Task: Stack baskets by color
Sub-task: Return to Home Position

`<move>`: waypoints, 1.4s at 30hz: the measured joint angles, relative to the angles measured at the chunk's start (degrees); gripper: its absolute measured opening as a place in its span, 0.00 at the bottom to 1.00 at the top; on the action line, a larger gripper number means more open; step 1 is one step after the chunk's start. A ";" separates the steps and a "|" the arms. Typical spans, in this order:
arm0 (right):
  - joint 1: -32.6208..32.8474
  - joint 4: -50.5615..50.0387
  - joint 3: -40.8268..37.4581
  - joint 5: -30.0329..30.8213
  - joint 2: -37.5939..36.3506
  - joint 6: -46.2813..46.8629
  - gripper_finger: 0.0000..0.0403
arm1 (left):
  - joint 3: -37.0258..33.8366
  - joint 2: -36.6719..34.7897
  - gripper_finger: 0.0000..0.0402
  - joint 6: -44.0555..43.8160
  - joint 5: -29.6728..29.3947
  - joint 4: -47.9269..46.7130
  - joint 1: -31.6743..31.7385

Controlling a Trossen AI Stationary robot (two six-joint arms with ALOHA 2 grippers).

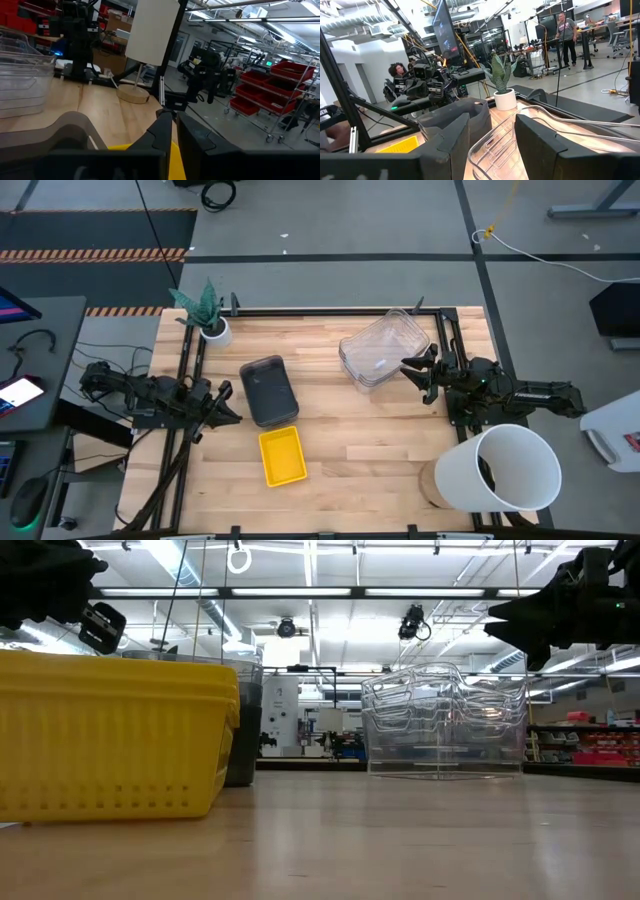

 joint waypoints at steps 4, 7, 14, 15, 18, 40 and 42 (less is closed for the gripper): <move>0.02 0.00 0.00 -0.02 0.00 0.00 0.40 | 0.00 0.00 0.08 0.00 0.00 -0.01 0.00; 0.01 0.00 0.00 0.00 0.00 0.00 0.40 | 0.00 0.01 0.07 0.02 -0.01 0.00 0.00; 0.00 0.00 0.00 0.00 0.00 0.00 0.40 | 0.00 0.00 0.07 0.04 -0.02 0.00 0.00; 0.00 0.00 0.00 -0.01 -0.01 0.00 0.40 | 0.00 0.01 0.08 0.04 -0.02 0.00 0.00; 0.01 -0.01 0.00 -0.02 0.00 0.00 0.40 | 0.00 0.00 0.09 0.04 -0.02 0.00 0.00; 0.02 0.00 0.00 0.00 0.00 0.00 0.40 | 0.00 0.00 0.08 0.04 -0.02 0.01 0.00; 0.00 -0.01 0.00 -0.01 0.00 0.00 0.40 | 0.00 0.00 0.08 0.02 -0.02 0.00 0.00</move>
